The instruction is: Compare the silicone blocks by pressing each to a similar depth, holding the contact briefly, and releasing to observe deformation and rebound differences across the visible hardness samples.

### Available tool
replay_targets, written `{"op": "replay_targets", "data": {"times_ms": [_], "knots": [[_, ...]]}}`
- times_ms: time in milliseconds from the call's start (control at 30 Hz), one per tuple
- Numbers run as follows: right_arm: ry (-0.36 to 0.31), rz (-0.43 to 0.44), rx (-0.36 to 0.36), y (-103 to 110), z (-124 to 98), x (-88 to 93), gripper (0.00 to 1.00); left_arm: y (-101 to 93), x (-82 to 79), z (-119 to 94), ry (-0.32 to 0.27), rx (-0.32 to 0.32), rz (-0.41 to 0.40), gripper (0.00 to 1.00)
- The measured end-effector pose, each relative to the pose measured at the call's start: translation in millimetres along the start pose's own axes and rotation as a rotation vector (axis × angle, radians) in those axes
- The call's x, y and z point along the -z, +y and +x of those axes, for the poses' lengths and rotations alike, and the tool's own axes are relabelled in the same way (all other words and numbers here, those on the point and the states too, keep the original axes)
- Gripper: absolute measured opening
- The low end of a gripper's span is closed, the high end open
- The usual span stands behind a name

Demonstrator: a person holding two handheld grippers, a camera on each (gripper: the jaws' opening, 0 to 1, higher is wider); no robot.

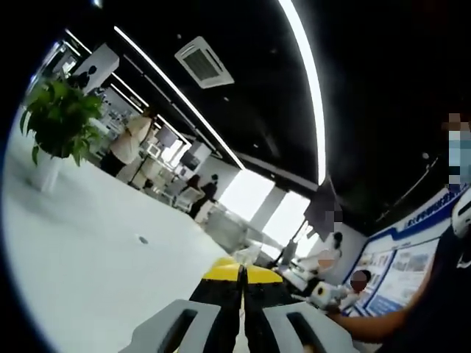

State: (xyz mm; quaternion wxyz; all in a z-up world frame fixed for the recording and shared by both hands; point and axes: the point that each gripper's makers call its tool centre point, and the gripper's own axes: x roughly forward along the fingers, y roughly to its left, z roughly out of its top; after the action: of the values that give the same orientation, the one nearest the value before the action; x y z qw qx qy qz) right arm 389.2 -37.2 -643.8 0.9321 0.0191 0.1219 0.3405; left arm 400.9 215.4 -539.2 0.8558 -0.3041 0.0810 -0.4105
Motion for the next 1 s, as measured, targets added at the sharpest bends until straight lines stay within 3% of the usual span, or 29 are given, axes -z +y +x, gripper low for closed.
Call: {"op": "replay_targets", "data": {"times_ms": [467, 733, 1000], "knots": [[0.029, 0.008, -0.001, 3.3, 3.8, 9.9, 0.96, 26.3, 16.0, -7.6, 0.013, -0.029, -0.053, 0.0], [0.044, 0.031, 0.001, 4.3, 2.0, 21.7, 0.96, 41.1, 34.8, -10.7, 0.032, -0.058, -0.098, 0.0], [0.037, 0.03, 0.016, -0.4, -1.6, 20.3, 0.96, 55.4, 52.8, -14.4, 0.061, -0.084, -0.133, 0.0]]}}
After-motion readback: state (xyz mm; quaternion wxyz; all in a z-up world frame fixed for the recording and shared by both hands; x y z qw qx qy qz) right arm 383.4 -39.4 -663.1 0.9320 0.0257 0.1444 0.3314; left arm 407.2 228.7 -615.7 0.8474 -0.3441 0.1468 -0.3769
